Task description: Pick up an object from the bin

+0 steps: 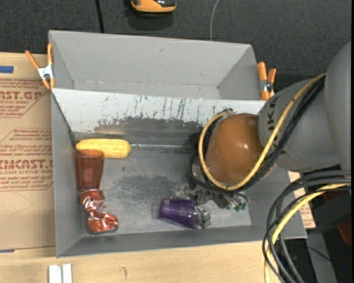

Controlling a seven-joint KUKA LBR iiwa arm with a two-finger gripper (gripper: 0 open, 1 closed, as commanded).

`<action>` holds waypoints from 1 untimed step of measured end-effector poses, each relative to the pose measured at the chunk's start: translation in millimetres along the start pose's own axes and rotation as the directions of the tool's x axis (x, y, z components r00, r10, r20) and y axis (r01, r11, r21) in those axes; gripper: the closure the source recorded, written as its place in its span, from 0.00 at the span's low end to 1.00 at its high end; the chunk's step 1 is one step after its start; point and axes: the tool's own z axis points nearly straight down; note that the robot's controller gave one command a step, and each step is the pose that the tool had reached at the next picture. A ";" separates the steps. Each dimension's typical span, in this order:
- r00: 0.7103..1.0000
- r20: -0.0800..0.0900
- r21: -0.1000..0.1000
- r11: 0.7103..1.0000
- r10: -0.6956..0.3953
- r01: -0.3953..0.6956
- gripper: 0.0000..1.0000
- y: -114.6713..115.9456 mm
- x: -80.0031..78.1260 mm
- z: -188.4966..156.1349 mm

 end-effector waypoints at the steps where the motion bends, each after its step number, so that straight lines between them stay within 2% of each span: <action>1: 1.000 0.000 0.000 1.000 0.000 0.000 1.00 -0.2 0.0 -0.1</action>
Offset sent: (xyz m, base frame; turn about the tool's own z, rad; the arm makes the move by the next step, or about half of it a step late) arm 0.0078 0.0033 0.1425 -0.0452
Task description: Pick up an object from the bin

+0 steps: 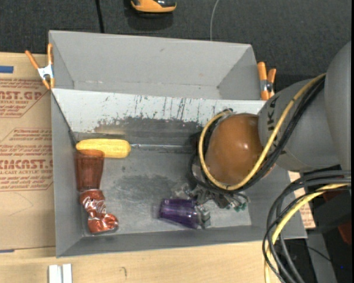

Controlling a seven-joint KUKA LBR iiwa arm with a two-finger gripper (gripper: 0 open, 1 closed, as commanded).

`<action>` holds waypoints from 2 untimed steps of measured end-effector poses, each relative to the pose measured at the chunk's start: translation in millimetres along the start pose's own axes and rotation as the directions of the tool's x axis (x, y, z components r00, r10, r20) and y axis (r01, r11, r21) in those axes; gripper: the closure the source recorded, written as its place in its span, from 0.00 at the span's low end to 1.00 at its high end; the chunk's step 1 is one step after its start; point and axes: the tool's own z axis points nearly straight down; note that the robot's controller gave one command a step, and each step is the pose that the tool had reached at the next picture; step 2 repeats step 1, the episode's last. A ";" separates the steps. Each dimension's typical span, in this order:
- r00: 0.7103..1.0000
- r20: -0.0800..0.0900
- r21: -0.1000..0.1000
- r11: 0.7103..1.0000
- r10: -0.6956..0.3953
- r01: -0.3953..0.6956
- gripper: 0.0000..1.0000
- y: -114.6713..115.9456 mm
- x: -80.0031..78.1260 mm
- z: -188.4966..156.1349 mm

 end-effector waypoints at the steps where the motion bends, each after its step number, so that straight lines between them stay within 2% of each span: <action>1: 0.999 -0.001 -0.002 0.999 -0.045 0.045 1.00 -0.6 -10.0 -142.2; 2: 0.999 -0.001 -0.002 0.999 -0.045 0.045 1.00 -0.6 -10.0 -142.2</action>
Offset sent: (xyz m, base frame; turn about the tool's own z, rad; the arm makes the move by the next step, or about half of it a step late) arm 0.0000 0.0000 0.0000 0.0000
